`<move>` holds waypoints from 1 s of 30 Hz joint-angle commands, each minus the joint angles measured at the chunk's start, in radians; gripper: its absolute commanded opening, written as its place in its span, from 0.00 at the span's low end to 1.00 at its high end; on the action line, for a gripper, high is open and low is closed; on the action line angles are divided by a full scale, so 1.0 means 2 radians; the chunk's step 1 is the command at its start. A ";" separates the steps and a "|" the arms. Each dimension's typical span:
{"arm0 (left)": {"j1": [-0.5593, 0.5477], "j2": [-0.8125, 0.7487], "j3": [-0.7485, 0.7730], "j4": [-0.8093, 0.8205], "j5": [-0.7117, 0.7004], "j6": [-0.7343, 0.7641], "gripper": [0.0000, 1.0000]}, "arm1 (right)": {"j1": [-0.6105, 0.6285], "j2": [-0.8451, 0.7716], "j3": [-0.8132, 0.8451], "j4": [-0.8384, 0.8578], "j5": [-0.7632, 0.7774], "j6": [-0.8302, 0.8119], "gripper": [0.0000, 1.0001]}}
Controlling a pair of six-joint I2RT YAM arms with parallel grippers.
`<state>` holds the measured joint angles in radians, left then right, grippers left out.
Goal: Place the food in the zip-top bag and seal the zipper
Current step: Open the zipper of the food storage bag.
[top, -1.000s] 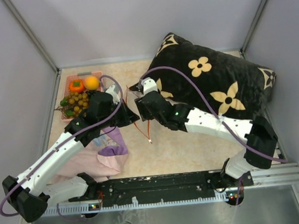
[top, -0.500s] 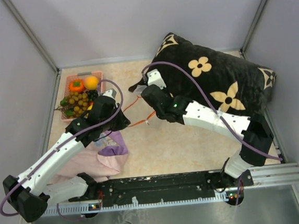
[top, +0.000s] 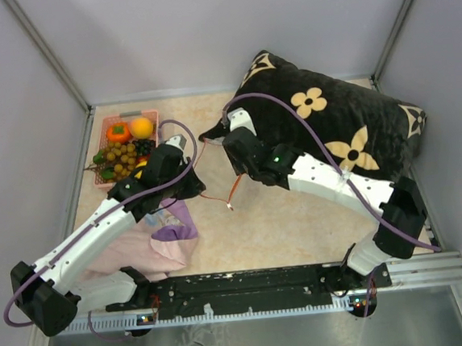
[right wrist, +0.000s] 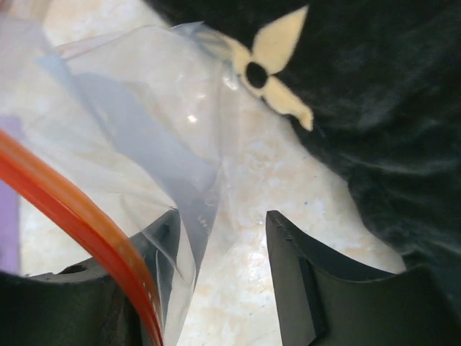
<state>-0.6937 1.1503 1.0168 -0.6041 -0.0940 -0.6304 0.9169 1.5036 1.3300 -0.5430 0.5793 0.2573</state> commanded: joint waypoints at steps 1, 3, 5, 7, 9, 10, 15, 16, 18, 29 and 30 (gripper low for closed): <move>0.002 0.005 -0.001 0.033 0.029 -0.003 0.00 | -0.004 -0.028 0.043 -0.013 -0.084 0.026 0.54; 0.002 0.005 -0.003 0.038 0.031 -0.006 0.00 | -0.002 -0.028 0.060 -0.036 -0.105 0.031 0.58; 0.002 0.005 -0.004 0.040 0.030 -0.009 0.00 | 0.001 -0.029 0.074 -0.058 -0.117 0.037 0.59; 0.002 0.005 -0.004 0.040 0.028 -0.011 0.00 | 0.004 -0.031 0.085 -0.076 -0.121 0.047 0.60; 0.002 0.005 -0.004 0.041 0.027 -0.012 0.00 | 0.010 -0.033 0.090 -0.087 -0.129 0.057 0.62; 0.002 0.005 -0.004 0.042 0.027 -0.014 0.00 | 0.012 -0.034 0.091 -0.089 -0.134 0.063 0.63; 0.002 0.002 -0.004 0.050 0.033 -0.023 0.00 | 0.020 -0.030 0.085 -0.073 -0.163 0.079 0.72; 0.002 0.002 -0.004 0.051 0.034 -0.025 0.00 | 0.020 -0.028 0.084 -0.069 -0.167 0.081 0.74; 0.002 -0.001 -0.003 0.053 0.037 -0.030 0.00 | 0.021 -0.025 0.082 -0.057 -0.175 0.084 0.78; 0.002 -0.001 0.003 0.005 -0.005 -0.040 0.00 | 0.023 -0.006 0.112 -0.087 -0.098 0.075 0.81; 0.002 -0.003 0.003 -0.001 -0.013 -0.040 0.00 | 0.023 -0.006 0.110 -0.089 -0.091 0.073 0.81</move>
<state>-0.6937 1.1564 1.0145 -0.5491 -0.0532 -0.7029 0.9535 1.4944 1.4963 -0.7048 0.3107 0.4202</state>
